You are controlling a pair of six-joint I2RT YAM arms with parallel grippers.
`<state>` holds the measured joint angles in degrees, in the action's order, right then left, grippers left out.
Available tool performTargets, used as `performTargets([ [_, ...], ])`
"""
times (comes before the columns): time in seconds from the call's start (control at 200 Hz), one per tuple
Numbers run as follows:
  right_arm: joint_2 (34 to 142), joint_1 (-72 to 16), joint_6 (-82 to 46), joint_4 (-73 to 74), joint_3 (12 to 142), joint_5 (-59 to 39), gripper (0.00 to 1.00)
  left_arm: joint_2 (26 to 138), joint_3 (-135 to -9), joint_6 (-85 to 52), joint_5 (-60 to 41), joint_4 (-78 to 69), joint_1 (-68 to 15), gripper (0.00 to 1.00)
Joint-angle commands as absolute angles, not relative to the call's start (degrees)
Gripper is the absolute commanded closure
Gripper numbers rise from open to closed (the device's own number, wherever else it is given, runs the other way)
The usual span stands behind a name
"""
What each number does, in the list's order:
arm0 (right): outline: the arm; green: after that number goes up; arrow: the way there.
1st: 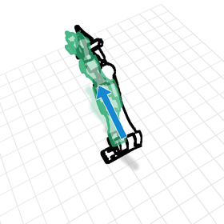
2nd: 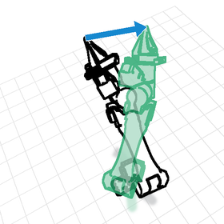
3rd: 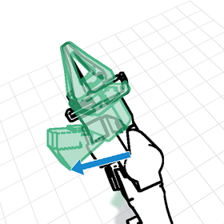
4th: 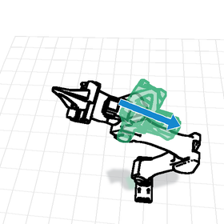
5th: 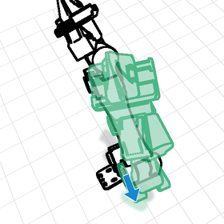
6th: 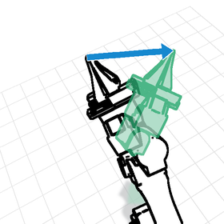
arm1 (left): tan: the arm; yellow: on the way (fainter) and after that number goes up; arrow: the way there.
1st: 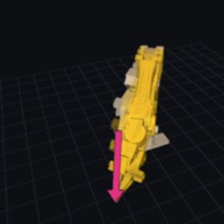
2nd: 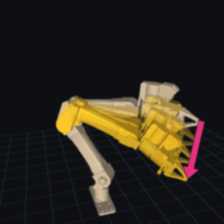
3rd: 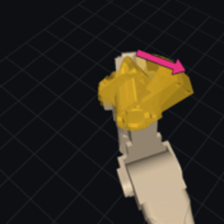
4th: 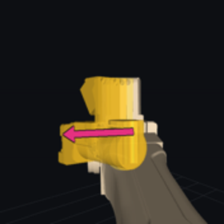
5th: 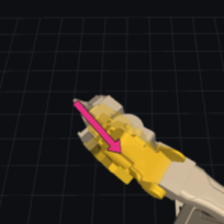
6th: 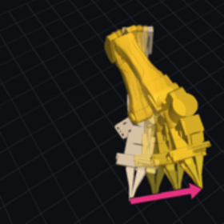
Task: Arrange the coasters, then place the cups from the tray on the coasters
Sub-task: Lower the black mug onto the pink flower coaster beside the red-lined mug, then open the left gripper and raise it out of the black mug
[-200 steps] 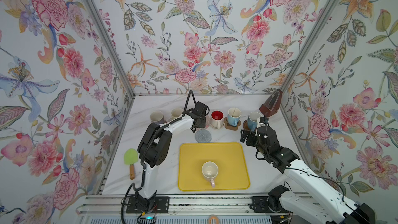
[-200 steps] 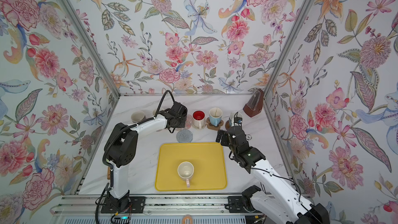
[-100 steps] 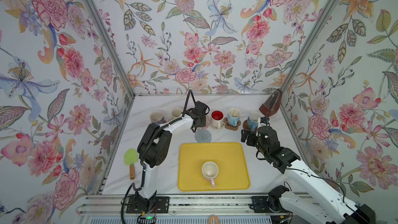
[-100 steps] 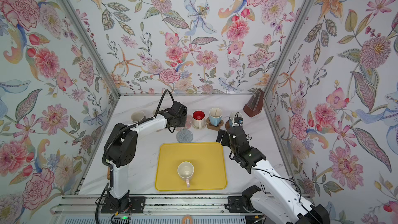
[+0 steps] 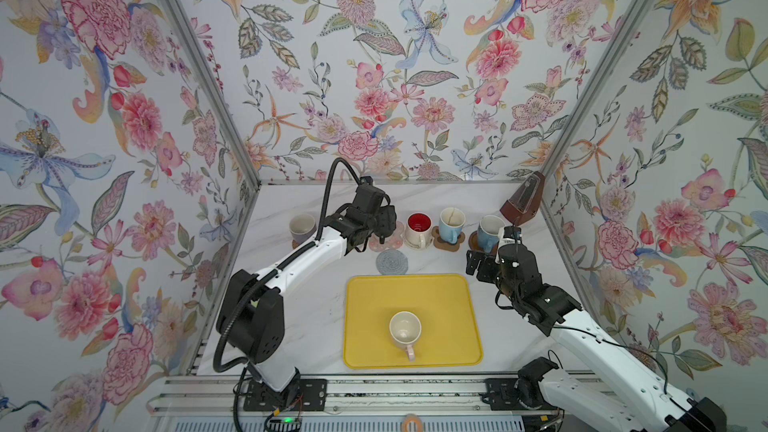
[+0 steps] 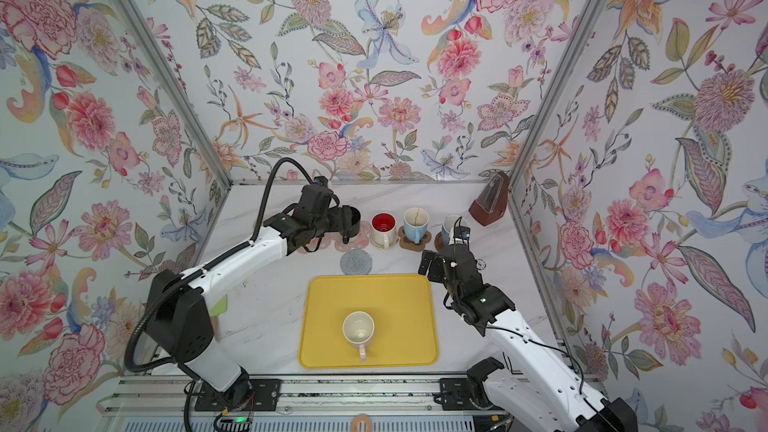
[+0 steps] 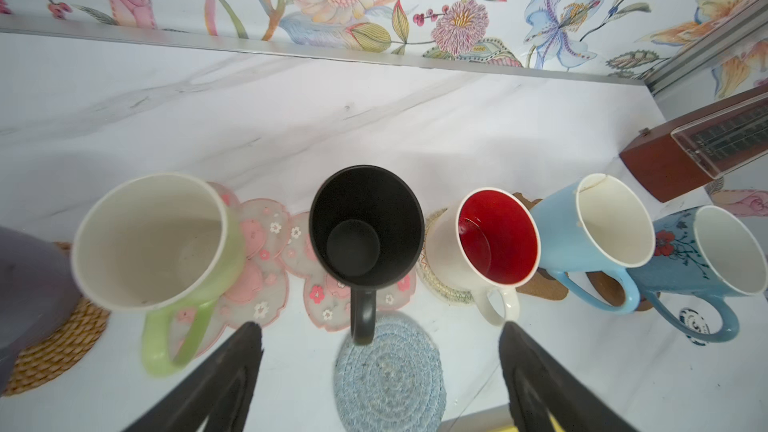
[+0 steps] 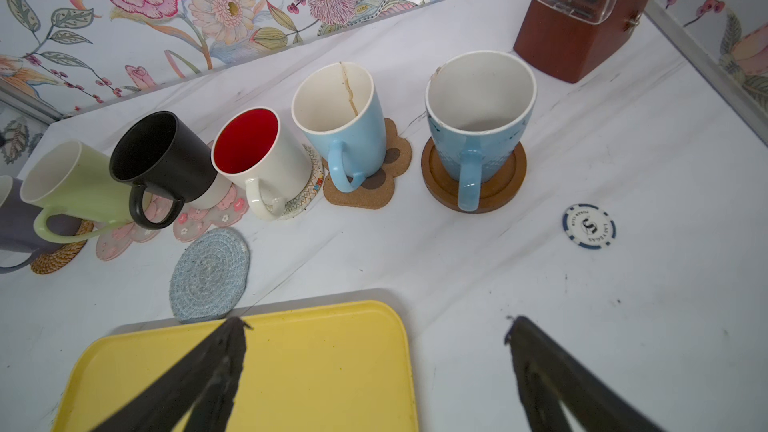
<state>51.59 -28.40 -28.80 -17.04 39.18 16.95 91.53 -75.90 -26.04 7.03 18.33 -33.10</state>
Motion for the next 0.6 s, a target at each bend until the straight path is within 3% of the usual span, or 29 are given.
performTargets([
  [0.0,50.5,-28.0,-28.8,-18.6,39.6,18.0,0.01,83.3,-68.7,-27.6,10.5,19.7,-32.6,0.09],
  [0.31,50.0,-27.9,-28.9,-19.7,38.9,18.3,0.01,64.6,-50.1,-33.0,12.7,27.2,-32.6,0.23],
  [0.595,49.3,-27.9,-29.7,-19.5,38.2,17.4,0.01,72.3,-49.3,-35.7,8.3,21.6,-35.9,0.36],
])
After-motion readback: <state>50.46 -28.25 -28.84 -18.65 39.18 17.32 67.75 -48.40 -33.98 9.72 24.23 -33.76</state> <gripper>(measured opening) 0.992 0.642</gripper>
